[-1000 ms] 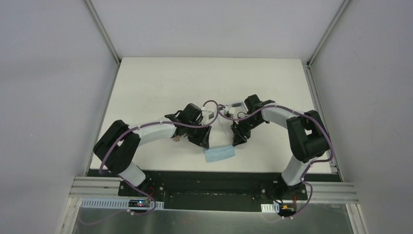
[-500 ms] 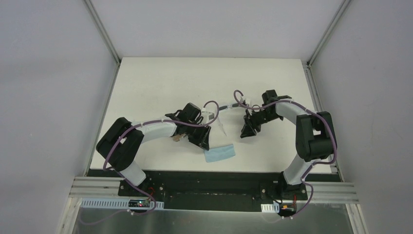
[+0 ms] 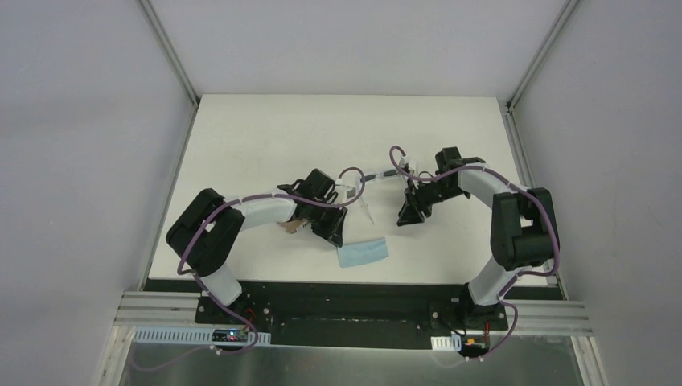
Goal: Organize the sunglasses
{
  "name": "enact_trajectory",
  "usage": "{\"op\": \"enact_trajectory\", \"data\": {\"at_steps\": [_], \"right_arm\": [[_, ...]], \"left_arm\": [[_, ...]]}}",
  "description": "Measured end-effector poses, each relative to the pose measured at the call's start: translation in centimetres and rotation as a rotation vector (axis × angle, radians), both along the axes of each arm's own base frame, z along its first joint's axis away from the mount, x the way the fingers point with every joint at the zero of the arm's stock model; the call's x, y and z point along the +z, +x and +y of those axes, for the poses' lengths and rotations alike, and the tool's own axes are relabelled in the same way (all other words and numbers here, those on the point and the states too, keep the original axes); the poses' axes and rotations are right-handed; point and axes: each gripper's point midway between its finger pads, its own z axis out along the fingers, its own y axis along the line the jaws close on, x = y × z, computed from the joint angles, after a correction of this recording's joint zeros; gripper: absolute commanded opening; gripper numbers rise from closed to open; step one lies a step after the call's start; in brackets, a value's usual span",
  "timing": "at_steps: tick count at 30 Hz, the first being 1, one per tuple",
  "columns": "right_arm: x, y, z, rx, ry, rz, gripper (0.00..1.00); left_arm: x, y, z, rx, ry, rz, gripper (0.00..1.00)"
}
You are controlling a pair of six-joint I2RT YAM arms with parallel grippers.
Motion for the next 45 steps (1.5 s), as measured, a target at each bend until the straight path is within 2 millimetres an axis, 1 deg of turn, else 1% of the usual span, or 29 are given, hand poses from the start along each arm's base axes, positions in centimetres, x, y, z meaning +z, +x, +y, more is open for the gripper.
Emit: {"op": "enact_trajectory", "data": {"at_steps": [6,12,15,18,20,22,25,29,33,45], "right_arm": [[0.3,0.0,0.0,0.0,0.003,-0.01,0.43],[1.0,-0.2,0.0,0.0,0.011,-0.055,0.43],[1.1,-0.7,0.1,0.019,0.014,-0.092,0.41],[0.5,-2.1,0.4,0.075,0.006,-0.185,0.4],[0.4,-3.5,0.8,0.118,0.01,-0.269,0.4],[0.4,-4.4,1.3,0.161,0.007,-0.344,0.4],[0.2,-4.0,2.4,0.218,-0.009,-0.396,0.4],[-1.2,-3.2,3.5,0.268,-0.043,-0.388,0.4],[-2.3,-3.3,3.7,0.281,-0.067,-0.364,0.4],[-3.2,-2.7,4.0,0.26,-0.098,-0.355,0.39]], "left_arm": [[-0.2,0.1,-0.1,-0.007,0.001,0.002,0.09],[-0.3,0.2,-0.3,-0.01,-0.005,0.016,0.0],[-0.3,0.1,-0.3,-0.012,-0.008,0.018,0.0],[-0.3,0.1,-0.3,-0.012,-0.009,0.018,0.0],[-0.3,0.1,-0.3,-0.013,-0.009,0.018,0.0],[-0.3,0.1,-0.3,-0.013,-0.01,0.019,0.0],[-0.3,0.1,-0.4,-0.013,-0.01,0.02,0.0],[-0.3,0.2,-0.4,-0.013,-0.01,0.022,0.0],[-0.3,0.2,-0.4,-0.013,-0.01,0.021,0.0],[-0.4,0.3,-0.6,-0.015,-0.011,0.027,0.0]]}}
